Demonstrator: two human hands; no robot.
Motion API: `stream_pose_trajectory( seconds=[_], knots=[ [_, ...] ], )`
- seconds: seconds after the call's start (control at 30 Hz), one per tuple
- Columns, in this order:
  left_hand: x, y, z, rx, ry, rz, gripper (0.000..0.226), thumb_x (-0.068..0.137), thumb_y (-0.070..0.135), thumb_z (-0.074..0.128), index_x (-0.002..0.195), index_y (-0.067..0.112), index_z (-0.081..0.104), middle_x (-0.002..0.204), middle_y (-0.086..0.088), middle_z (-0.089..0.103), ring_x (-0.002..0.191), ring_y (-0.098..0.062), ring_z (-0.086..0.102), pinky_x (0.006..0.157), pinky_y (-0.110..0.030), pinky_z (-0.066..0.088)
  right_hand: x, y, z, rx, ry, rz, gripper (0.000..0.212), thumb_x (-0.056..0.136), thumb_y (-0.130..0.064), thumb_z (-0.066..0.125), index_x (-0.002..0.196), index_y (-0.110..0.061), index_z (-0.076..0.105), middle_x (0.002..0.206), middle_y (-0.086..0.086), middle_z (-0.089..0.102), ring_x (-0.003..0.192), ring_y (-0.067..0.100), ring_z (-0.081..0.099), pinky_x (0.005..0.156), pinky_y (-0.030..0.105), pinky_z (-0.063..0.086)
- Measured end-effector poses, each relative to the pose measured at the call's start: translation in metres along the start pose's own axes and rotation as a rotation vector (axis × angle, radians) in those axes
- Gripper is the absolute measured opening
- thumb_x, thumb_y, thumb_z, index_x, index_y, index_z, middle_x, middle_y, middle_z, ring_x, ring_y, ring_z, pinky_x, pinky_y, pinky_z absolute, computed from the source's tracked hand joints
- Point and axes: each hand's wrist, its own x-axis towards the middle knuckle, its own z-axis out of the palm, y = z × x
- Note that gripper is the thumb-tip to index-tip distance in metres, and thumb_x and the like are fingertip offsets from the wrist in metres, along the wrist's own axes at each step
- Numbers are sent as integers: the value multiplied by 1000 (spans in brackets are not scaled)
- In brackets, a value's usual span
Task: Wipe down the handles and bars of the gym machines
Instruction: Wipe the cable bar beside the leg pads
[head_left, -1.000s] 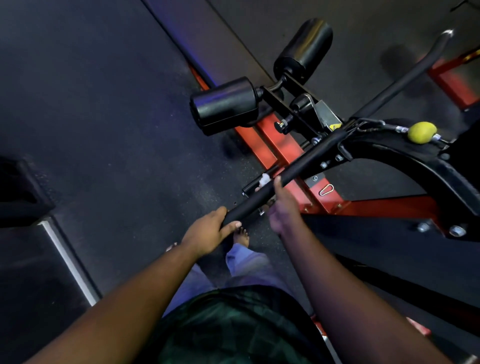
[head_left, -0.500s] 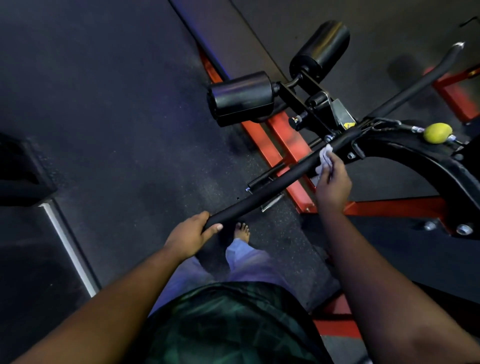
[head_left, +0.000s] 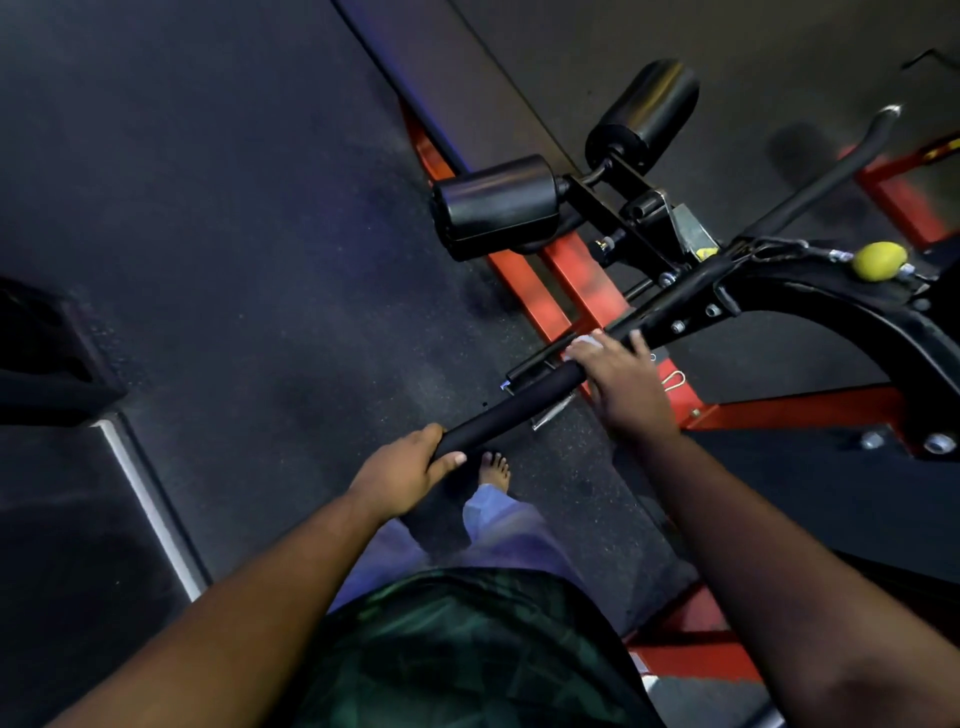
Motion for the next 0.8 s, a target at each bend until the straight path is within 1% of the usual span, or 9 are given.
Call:
stream_pose_trajectory(
  seconds=[0.07,0.17,0.23,0.3,0.4,0.5,0.63,0.73,0.8],
  knots=[
    [-1,0,-3,6,-10,9,40,101,64,42,108,25,48,97,2,61,81,-18,60,73,-46,52,10,21,-11,-45,22,156,35,101,-21,50,135,-26,58,146,-4,56,145,21,42,119,58,18],
    [-4,0,-4,15,-11,16,40,102,64,42,106,25,47,94,2,59,78,-16,58,70,-46,52,13,8,-16,91,59,271,36,102,-26,40,130,-18,61,144,7,57,145,31,40,119,55,23],
    [-6,2,-5,20,-13,18,40,102,63,42,107,24,47,93,2,59,77,-15,58,69,-44,52,0,-26,-10,192,56,252,36,102,-21,42,131,-11,61,145,15,56,144,36,40,122,51,22],
    [-7,3,-6,24,-27,16,40,102,63,42,109,24,47,94,2,59,78,-15,58,69,-42,51,-23,-59,0,239,10,172,43,104,-26,38,139,-11,57,153,11,49,150,31,33,124,48,19],
    [-6,4,-8,33,-31,24,40,103,62,41,110,23,47,94,2,58,78,-16,58,69,-43,51,-30,-55,5,103,18,106,50,105,-35,34,150,-18,45,161,3,40,154,23,25,123,55,19],
    [-5,5,-9,42,-31,23,40,103,62,41,108,23,46,94,1,58,78,-17,58,69,-43,51,-3,-16,-4,63,74,351,52,103,-34,44,153,-19,37,163,3,34,154,28,21,120,61,18],
    [-7,7,-8,44,-13,20,40,103,63,41,106,24,45,91,1,58,76,-16,58,67,-43,51,35,34,-14,330,144,589,63,106,-37,45,159,-10,25,169,10,14,156,35,6,125,56,13],
    [-8,7,-9,38,-9,20,38,103,61,42,104,23,45,89,3,56,74,-14,56,64,-39,48,38,10,-2,438,243,675,62,105,-36,42,156,-2,33,167,17,19,156,35,11,126,46,15],
    [-9,7,-9,32,-11,19,38,103,61,42,105,23,45,90,3,57,75,-14,57,65,-38,48,21,-28,11,431,298,662,60,104,-33,40,155,-2,35,166,17,24,155,32,17,127,41,16]
  ],
)
